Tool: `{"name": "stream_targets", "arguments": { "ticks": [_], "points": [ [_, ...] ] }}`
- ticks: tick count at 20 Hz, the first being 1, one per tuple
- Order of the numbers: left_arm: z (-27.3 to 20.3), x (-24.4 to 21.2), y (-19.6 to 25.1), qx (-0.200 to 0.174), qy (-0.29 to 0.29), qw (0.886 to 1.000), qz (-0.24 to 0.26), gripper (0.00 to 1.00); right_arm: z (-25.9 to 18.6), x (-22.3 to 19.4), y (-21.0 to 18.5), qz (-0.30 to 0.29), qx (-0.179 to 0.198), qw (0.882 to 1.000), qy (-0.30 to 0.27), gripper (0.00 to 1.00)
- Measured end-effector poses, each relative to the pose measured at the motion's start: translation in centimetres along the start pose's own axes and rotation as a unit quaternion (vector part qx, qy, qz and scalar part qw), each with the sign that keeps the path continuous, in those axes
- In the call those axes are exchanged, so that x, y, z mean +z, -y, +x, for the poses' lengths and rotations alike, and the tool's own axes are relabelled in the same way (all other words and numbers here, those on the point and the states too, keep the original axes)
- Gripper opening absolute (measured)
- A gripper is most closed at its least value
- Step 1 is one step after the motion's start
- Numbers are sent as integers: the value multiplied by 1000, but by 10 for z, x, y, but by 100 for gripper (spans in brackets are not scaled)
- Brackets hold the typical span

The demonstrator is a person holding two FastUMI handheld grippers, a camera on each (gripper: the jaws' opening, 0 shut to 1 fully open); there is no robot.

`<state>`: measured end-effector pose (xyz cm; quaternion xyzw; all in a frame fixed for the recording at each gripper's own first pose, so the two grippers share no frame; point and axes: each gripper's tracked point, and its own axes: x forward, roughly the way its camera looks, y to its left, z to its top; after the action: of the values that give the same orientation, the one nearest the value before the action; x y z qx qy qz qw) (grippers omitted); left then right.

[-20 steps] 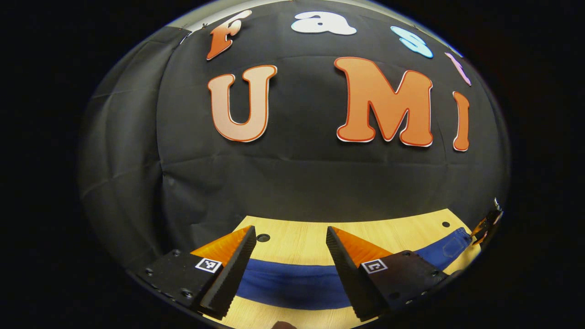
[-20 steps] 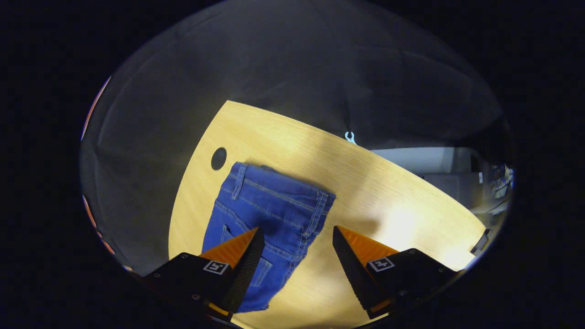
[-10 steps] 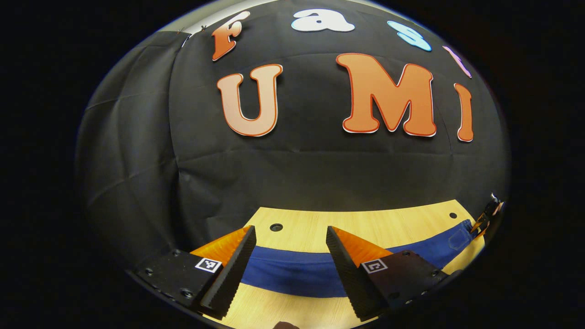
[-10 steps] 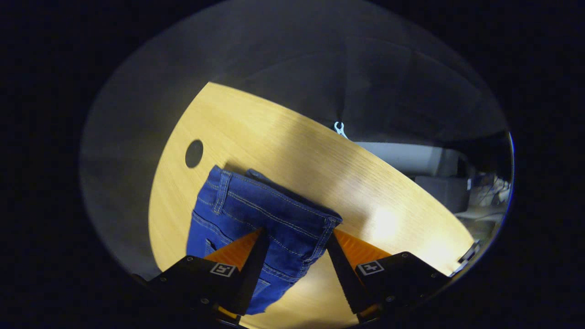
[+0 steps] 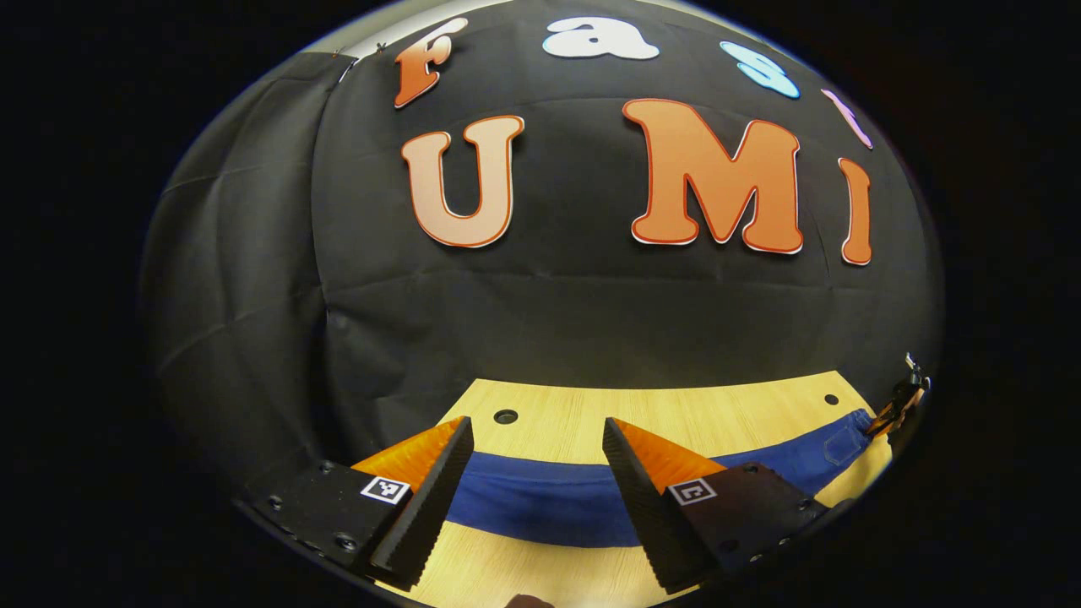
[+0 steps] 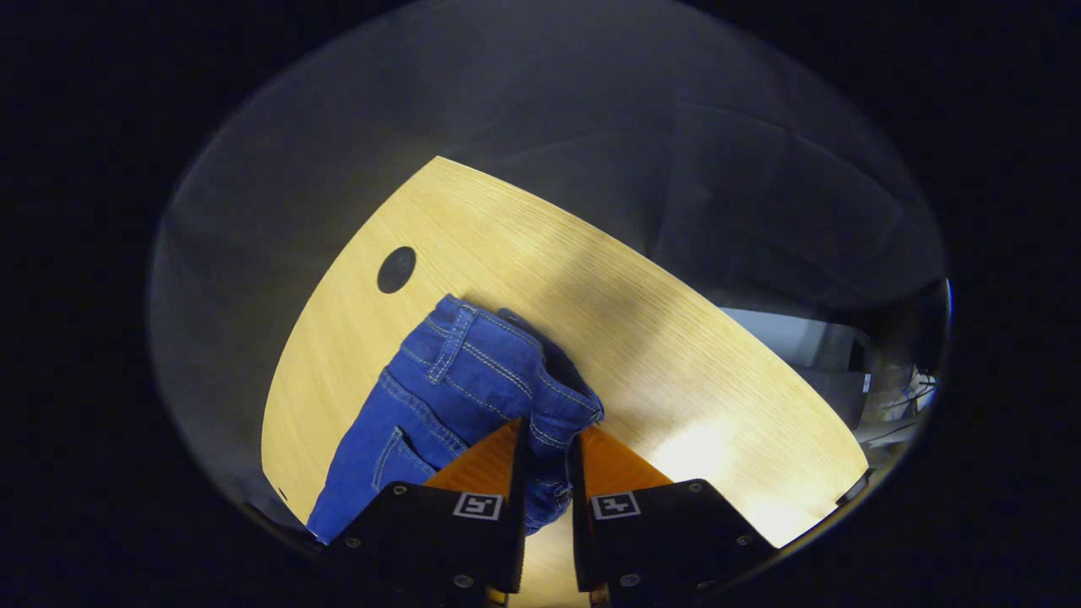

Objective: Grasp the waist and the cuffs of the jeans and fold them to make the two legs overlap; first hold the waist and fold one-third of the jeans toward the cuffs, then hold the cuffs and fold the remaining one-third in the same direction to finish folding.

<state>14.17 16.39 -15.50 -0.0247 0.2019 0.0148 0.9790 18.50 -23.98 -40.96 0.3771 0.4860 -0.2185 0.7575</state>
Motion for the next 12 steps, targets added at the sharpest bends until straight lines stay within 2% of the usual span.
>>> {"name": "stream_targets", "arguments": {
  "ticks": [2,3,4,6,9,12],
  "points": [
    [-1,-2,-2,-5,0,1000,0,93,-24,6,-13,-1,33,999,26,24],
    [-1,-2,-5,-4,1,1000,0,97,-36,8,-22,-4,52,998,41,24],
    [-1,-1,-5,-7,2,1000,-3,93,-49,10,-27,-17,66,996,59,24],
    [-1,-1,-9,-10,3,1000,-7,95,-88,9,-44,-42,91,991,89,24],
    [-3,-2,-12,-19,5,1000,-12,93,-152,18,-75,-98,132,978,130,24],
    [-5,-3,-23,-23,7,999,-22,95,-205,25,-111,-135,162,966,150,24]
  ]
}}
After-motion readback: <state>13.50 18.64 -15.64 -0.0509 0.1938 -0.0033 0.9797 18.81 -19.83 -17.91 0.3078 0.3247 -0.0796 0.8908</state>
